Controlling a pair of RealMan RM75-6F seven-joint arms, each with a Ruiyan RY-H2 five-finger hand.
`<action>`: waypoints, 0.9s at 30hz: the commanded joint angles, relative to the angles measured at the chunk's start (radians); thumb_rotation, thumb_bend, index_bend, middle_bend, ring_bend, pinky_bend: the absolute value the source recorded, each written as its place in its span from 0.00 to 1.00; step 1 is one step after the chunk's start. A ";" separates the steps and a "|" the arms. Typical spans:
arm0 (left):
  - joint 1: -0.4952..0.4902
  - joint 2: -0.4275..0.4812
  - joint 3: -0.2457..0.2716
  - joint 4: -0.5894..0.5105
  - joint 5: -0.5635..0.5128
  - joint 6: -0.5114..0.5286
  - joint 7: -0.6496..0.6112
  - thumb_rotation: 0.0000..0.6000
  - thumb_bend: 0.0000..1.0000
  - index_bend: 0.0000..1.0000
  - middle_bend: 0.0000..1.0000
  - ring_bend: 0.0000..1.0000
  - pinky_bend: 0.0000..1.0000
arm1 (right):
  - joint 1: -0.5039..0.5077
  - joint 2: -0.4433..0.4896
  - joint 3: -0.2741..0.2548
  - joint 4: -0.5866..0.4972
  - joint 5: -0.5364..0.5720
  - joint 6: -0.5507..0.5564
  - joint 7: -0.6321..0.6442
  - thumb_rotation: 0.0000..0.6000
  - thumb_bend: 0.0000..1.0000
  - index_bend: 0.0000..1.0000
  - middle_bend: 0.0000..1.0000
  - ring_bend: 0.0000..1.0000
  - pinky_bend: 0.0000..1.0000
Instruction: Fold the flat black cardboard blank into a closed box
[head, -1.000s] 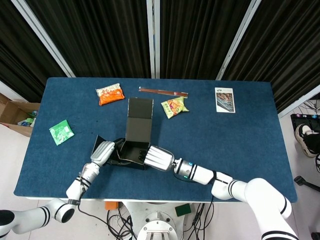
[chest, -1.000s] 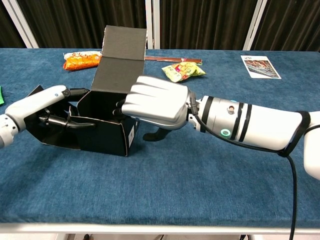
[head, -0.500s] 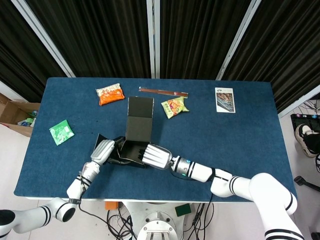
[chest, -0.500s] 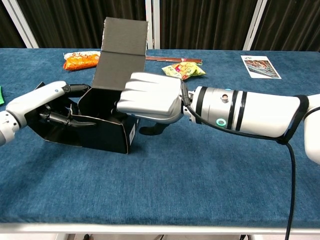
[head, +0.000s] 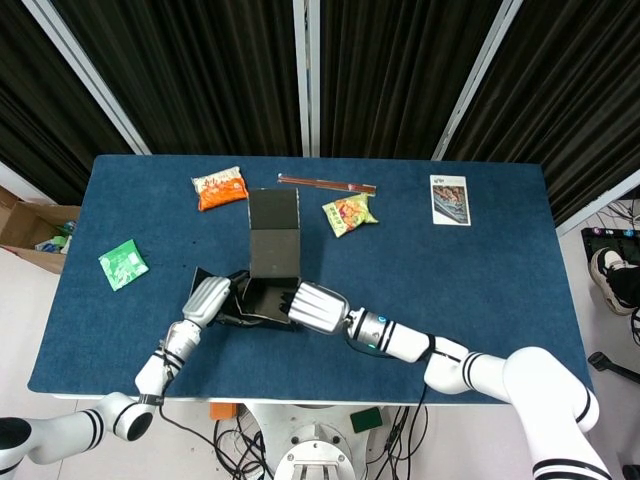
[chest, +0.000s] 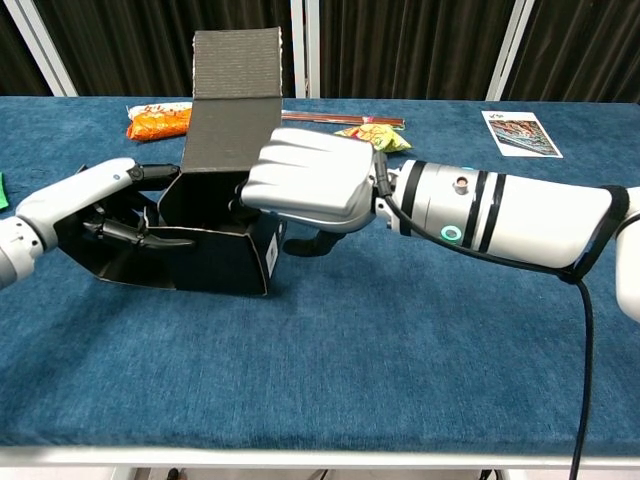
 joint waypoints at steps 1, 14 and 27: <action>-0.001 -0.002 -0.003 0.001 -0.005 -0.002 0.005 0.74 0.00 0.46 0.41 0.70 0.92 | -0.012 -0.002 0.006 0.005 0.009 0.011 0.001 1.00 0.18 0.31 0.38 0.73 1.00; -0.004 -0.003 -0.022 -0.011 -0.029 -0.006 0.038 0.75 0.00 0.46 0.41 0.70 0.92 | -0.127 -0.013 0.046 -0.037 0.103 0.110 0.087 1.00 0.02 0.00 0.08 0.71 1.00; 0.013 -0.001 -0.096 -0.098 -0.152 -0.015 0.093 0.75 0.00 0.45 0.41 0.70 0.93 | -0.340 0.067 0.173 -0.408 0.547 -0.006 0.355 1.00 0.00 0.00 0.15 0.70 1.00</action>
